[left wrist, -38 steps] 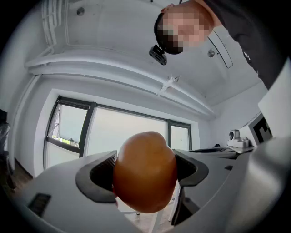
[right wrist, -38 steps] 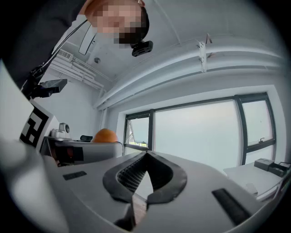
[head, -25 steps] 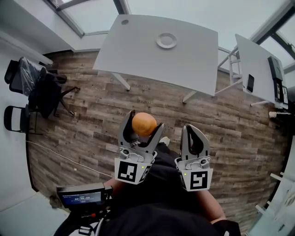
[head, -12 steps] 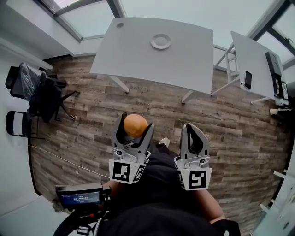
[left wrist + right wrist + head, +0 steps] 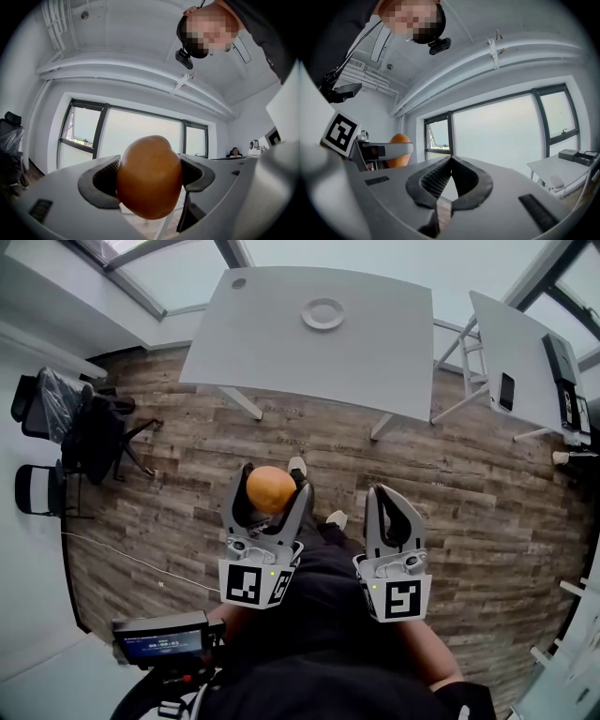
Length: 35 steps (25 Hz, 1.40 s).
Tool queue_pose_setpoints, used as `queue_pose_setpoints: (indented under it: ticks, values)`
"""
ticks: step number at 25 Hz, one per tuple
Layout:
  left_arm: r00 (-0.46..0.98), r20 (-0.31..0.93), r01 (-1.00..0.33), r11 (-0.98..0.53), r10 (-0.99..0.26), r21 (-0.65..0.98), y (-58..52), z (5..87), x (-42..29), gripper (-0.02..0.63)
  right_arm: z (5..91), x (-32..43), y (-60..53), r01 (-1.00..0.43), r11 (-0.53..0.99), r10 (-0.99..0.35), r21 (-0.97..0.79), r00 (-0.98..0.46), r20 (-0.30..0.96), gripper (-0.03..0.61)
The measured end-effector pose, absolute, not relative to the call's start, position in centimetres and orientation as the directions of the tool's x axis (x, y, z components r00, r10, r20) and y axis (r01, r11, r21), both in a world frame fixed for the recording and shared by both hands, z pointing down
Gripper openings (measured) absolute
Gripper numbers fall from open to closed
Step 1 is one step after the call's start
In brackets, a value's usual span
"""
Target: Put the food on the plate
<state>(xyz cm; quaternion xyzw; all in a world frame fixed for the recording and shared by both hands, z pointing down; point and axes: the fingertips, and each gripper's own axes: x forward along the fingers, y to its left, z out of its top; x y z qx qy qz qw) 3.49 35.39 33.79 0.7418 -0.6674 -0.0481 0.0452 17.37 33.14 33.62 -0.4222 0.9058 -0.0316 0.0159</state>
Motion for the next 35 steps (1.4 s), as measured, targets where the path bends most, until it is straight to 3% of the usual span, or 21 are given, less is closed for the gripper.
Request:
queue_pose_setpoints:
  ticks: [20, 35]
  values:
    - [0.178, -0.024, -0.977, -0.179, -0.984, 0.115, 34.9, 33.4, 5.6, 0.351, 33.5, 18.3, 33.0, -0.781, 0.621, -0.782, -0.063, -0.623, 0.019, 0.006]
    - [0.194, -0.005, -0.970, -0.193, -0.981, 0.147, 20.2, 34.9, -1.6, 0.351, 34.7, 9.7, 18.9, -0.756, 0.653, -0.752, -0.042, -0.654, 0.086, 0.006]
